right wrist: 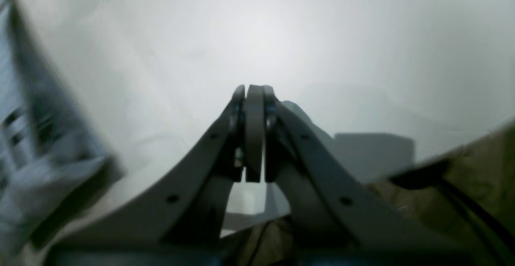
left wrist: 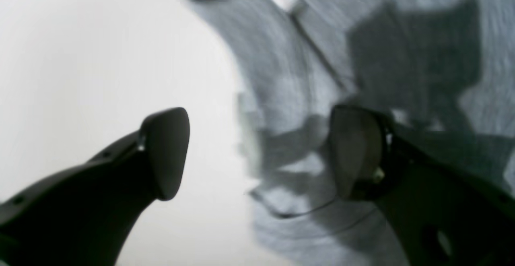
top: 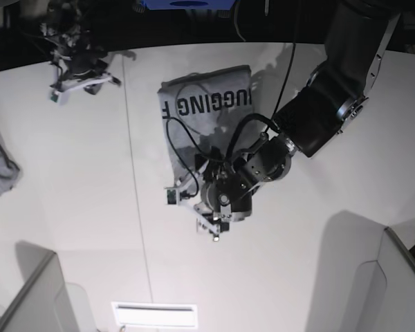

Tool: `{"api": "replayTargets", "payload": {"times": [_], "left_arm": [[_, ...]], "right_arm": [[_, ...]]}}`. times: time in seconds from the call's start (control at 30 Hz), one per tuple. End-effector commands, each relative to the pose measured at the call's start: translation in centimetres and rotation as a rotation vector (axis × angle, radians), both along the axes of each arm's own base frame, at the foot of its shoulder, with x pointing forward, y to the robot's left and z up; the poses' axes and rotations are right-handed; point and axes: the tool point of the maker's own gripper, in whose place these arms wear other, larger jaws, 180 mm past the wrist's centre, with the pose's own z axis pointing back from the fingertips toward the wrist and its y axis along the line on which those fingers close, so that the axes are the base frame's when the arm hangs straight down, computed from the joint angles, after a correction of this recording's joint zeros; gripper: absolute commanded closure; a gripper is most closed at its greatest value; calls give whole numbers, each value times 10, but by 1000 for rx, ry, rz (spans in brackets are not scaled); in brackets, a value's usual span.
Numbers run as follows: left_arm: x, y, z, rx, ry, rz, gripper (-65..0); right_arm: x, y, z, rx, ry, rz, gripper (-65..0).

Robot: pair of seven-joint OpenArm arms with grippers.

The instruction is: Fold the T-shirt properly

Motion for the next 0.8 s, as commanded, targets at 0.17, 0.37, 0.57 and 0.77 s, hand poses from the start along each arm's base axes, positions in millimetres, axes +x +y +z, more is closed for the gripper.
{"api": "replayTargets", "payload": {"times": [0.17, 0.37, 0.57, 0.77], "left_arm": [[33, -5, 86, -237, -175, 92, -510], [10, 52, 127, -454, -301, 274, -323], [-36, 111, 120, -559, -364, 332, 0], [-78, 168, 96, -631, -370, 430, 0]], "right_arm": [[12, 4, 9, -17, -45, 52, 0], [15, -6, 13, -62, -53, 89, 0], [27, -14, 33, -147, -195, 207, 0], [18, -12, 48, -164, -308, 330, 0]]}}
